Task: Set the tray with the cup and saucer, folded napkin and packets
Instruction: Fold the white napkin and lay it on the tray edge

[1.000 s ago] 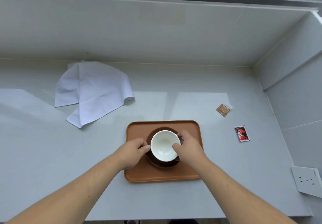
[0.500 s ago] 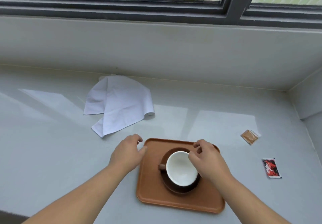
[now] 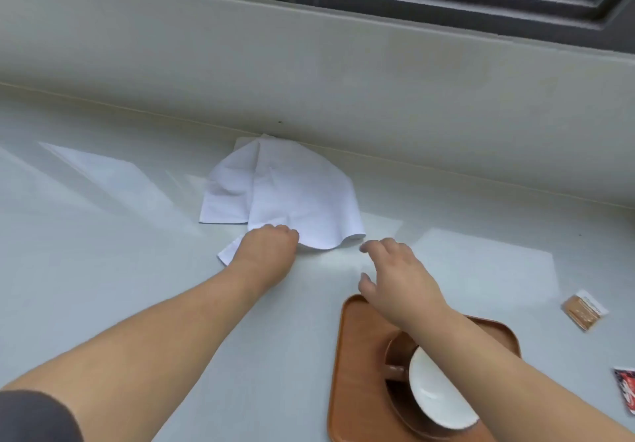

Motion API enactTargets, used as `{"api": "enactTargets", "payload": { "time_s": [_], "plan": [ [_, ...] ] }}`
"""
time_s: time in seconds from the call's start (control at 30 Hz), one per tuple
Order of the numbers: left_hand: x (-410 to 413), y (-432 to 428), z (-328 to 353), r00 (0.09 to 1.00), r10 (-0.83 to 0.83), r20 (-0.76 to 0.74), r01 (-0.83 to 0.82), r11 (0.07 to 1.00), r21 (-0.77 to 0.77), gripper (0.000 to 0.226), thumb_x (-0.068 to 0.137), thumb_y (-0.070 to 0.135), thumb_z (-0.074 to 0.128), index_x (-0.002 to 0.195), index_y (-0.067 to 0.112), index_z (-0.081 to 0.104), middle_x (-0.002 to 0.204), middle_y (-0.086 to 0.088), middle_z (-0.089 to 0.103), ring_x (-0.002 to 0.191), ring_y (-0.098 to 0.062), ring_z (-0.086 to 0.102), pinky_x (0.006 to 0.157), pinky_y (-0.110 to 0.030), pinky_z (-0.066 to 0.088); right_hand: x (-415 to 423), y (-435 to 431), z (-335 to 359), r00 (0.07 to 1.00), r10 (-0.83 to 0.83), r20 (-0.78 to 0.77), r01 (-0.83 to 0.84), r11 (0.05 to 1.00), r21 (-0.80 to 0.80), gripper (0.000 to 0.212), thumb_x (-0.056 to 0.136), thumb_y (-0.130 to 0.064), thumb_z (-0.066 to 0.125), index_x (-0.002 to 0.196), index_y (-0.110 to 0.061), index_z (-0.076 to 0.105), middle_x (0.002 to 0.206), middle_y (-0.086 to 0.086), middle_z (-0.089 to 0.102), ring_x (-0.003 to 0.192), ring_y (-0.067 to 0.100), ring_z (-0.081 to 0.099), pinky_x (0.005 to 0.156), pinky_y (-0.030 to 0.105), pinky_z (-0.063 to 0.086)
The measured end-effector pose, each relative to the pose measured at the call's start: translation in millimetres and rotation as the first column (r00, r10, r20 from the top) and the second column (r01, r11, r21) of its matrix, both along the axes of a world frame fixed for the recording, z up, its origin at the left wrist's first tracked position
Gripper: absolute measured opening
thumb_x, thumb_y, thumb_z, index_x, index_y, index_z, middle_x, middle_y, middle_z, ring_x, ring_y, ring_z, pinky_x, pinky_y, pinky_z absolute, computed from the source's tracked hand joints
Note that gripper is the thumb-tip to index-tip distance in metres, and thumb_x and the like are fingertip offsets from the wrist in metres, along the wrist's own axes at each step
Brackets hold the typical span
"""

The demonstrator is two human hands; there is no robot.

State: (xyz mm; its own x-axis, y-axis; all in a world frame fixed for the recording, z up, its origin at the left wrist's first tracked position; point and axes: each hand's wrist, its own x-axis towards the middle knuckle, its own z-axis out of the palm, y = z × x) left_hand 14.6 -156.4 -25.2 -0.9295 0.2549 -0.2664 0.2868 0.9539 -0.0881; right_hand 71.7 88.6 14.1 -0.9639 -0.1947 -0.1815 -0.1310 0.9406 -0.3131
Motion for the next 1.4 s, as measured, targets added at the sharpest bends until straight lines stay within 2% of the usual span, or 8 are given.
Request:
{"api": "enactTargets", "payload": {
  "time_s": [0.13,0.27,0.5,0.7,0.83,0.97,1.1,1.4],
  "plan": [
    [3,-23,35,0.994,0.021,-0.105,0.016,0.939,0.343,0.016,0.097,0.020,0.047,0.101,0.015,0.062,0.088,-0.006,0.067,0.082,-0.033,0.061,0.063,-0.041,0.049,-29,-44,8,0.996,0.030,-0.087,-0.027,0.999,0.035,0.066,0.083,-0.040,0.066,0.144,-0.021,0.047,0.127,0.003,0.056,0.113,0.029,0.052,0.093,0.040,0.050],
    [8,-60,88,0.988,0.059,-0.141,0.019,0.866,0.500,0.021,0.099,0.016,0.047,0.109,0.020,0.065,0.095,0.000,0.072,0.088,-0.029,0.063,0.068,-0.044,0.053,-52,-84,24,0.990,0.031,-0.134,-0.017,0.995,0.103,0.036,0.087,-0.029,0.057,0.122,-0.021,0.061,0.116,0.002,0.061,0.106,0.030,0.052,0.084,0.040,0.048],
    [-18,-151,152,0.974,0.052,-0.221,0.019,0.951,0.309,0.019,0.089,0.011,0.052,0.101,0.022,0.061,0.096,0.003,0.068,0.090,-0.027,0.061,0.067,-0.040,0.051,-90,-107,92,0.963,-0.117,-0.243,0.104,0.993,-0.064,0.009,0.091,-0.017,0.049,0.085,-0.017,0.056,0.086,0.003,0.061,0.085,0.032,0.055,0.059,0.036,0.038],
    [-58,-211,177,0.966,0.209,-0.153,-0.176,0.963,0.204,0.013,0.094,0.017,0.047,0.089,0.017,0.060,0.103,-0.010,0.066,0.099,-0.036,0.060,0.080,-0.043,0.053,-122,-101,183,0.899,-0.077,-0.432,0.085,0.996,0.000,0.022,0.094,-0.016,0.048,0.099,-0.021,0.069,0.094,0.005,0.073,0.087,0.037,0.064,0.068,0.039,0.053],
    [-89,-226,234,0.908,0.337,-0.250,-0.243,0.908,0.342,0.022,0.100,0.035,0.052,0.101,0.016,0.062,0.113,-0.019,0.070,0.104,-0.042,0.062,0.079,-0.043,0.047,-135,-88,244,0.862,-0.094,-0.499,0.152,0.985,0.078,0.023,0.095,-0.018,0.050,0.096,-0.017,0.073,0.094,0.015,0.074,0.086,0.042,0.065,0.068,0.040,0.052],
    [-103,-229,334,0.764,0.319,-0.561,-0.057,0.899,0.434,0.023,0.100,0.035,0.055,0.100,0.014,0.063,0.100,-0.026,0.071,0.093,-0.049,0.064,0.075,-0.047,0.045,-131,-79,321,0.715,-0.172,-0.678,0.226,0.974,-0.009,0.021,0.094,-0.019,0.051,0.089,-0.010,0.070,0.084,0.020,0.071,0.076,0.044,0.062,0.060,0.039,0.041],
    [-75,-235,405,0.575,0.169,-0.800,0.157,0.937,0.311,0.014,0.098,0.019,0.058,0.097,0.007,0.064,0.081,-0.028,0.067,0.075,-0.048,0.061,0.071,-0.049,0.045,-100,-70,379,0.569,-0.199,-0.798,0.190,0.976,-0.108,0.023,0.095,-0.020,0.054,0.083,-0.008,0.069,0.079,0.019,0.068,0.070,0.040,0.057,0.059,0.036,0.036],
    [52,-257,363,0.521,0.090,-0.849,0.206,0.952,0.227,0.015,0.088,0.018,0.061,0.086,0.011,0.073,0.078,-0.016,0.072,0.077,-0.043,0.064,0.075,-0.050,0.046,21,-64,334,0.565,-0.129,-0.815,0.042,0.991,-0.128,0.014,0.094,-0.012,0.066,0.102,-0.013,0.077,0.095,0.010,0.076,0.088,0.038,0.065,0.075,0.039,0.051]
  ]
}}
